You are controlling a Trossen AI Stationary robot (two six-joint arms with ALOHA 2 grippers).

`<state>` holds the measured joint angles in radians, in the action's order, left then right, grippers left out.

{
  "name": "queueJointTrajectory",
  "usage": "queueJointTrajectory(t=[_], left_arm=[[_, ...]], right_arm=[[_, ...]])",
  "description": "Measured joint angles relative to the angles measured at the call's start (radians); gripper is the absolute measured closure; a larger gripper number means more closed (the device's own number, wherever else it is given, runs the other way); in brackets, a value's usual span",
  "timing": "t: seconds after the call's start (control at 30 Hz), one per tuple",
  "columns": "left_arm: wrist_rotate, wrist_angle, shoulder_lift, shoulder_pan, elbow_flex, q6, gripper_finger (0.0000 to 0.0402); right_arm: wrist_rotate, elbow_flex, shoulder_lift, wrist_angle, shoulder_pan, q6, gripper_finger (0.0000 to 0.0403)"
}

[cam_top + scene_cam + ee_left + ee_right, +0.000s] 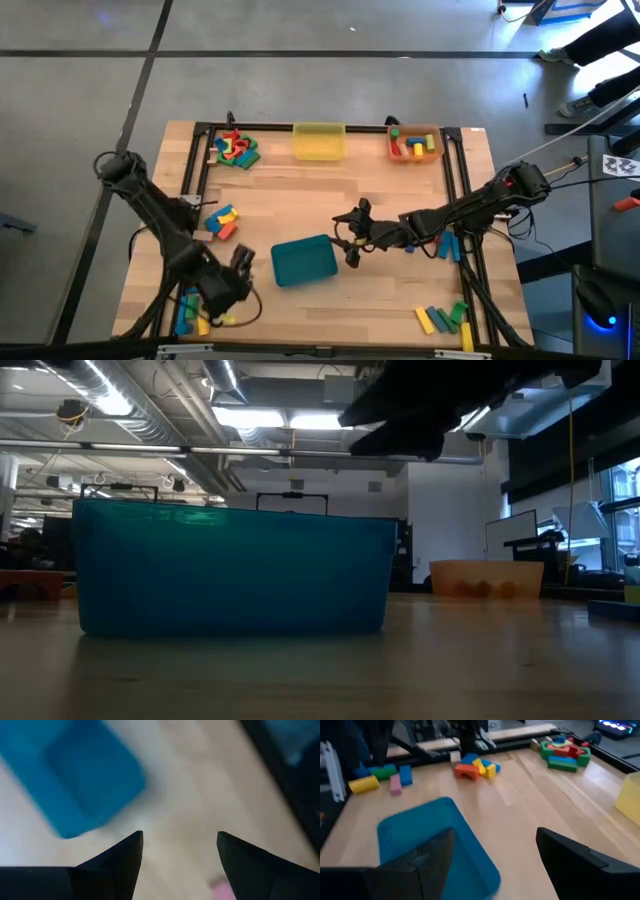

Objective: Sort blocks by size
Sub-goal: Put the yellow cylindrical block into the orange bin

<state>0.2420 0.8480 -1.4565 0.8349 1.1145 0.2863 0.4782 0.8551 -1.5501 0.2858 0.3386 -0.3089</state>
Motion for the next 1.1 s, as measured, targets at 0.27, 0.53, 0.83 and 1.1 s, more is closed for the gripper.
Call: queueJointTrajectory(t=[0.27,0.53,0.83,1.1], left_arm=[[-0.152,-0.005,-0.083,0.115,0.000,-0.078,0.0163],[-0.305,-0.022,-0.193,0.165,0.000,-0.094,0.0163],[-0.442,-0.049,-0.288,0.211,0.000,-0.086,0.0163],[-0.438,-0.074,-0.343,0.244,-0.003,-0.154,0.0163]], right_arm=[[0.000,0.000,0.000,0.018,0.040,-0.001,0.0119],[0.008,0.000,-0.002,0.020,0.050,-0.006,0.0119],[0.001,0.000,-0.020,0.034,0.050,-0.009,0.0119],[0.001,0.000,-0.020,0.048,0.049,-0.002,0.0119]])
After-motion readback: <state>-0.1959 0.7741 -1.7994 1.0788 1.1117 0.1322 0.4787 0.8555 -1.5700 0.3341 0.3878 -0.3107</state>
